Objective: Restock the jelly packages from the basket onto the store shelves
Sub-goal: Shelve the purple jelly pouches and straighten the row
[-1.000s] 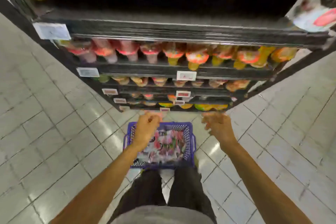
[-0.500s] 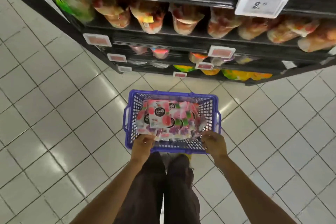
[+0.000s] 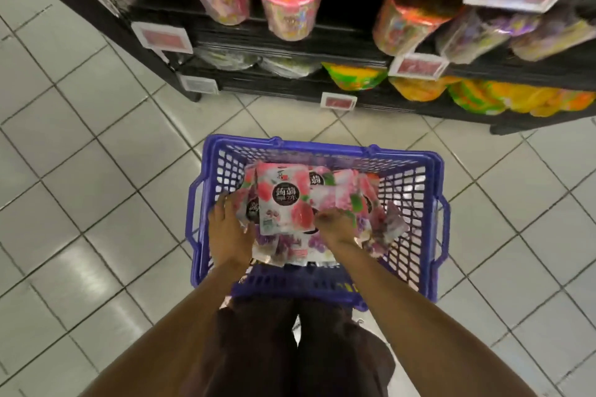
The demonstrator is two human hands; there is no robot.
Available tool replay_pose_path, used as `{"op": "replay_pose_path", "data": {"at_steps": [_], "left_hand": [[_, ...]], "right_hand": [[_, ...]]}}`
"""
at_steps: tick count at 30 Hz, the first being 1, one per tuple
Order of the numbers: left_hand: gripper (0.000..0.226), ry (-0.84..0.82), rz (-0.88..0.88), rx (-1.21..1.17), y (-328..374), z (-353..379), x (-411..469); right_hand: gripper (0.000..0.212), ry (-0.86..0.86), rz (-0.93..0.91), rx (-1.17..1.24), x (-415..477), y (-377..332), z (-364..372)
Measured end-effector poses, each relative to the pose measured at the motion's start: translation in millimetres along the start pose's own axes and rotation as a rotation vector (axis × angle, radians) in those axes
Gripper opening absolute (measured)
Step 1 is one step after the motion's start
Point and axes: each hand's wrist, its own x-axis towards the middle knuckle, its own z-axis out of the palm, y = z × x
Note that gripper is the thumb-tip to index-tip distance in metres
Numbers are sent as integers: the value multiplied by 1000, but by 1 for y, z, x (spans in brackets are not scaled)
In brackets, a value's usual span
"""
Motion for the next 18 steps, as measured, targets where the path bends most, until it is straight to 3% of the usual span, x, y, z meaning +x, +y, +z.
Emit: {"op": "replay_pose_path", "data": {"at_steps": [3, 6, 8, 10, 12, 16, 18], "left_hand": [[75, -73, -51, 21, -13, 19, 19], [55, -11, 50, 210, -19, 33, 32], [44, 34, 79, 194, -18, 36, 39], [36, 44, 109, 190, -18, 39, 38], [47, -2, 155, 230, -16, 45, 30], [77, -384, 24, 194, -19, 60, 14], [49, -353, 14, 86, -19, 63, 15]], "right_hand": [[43, 15, -11, -163, 26, -5, 31], [61, 40, -50, -459, 42, -2, 51], [82, -1, -61, -553, 49, -2, 59], [82, -85, -13, -379, 56, -2, 60], [76, -147, 63, -174, 59, 1, 56], [61, -105, 155, -43, 50, 24, 31], [54, -79, 152, -71, 46, 42, 17]]}}
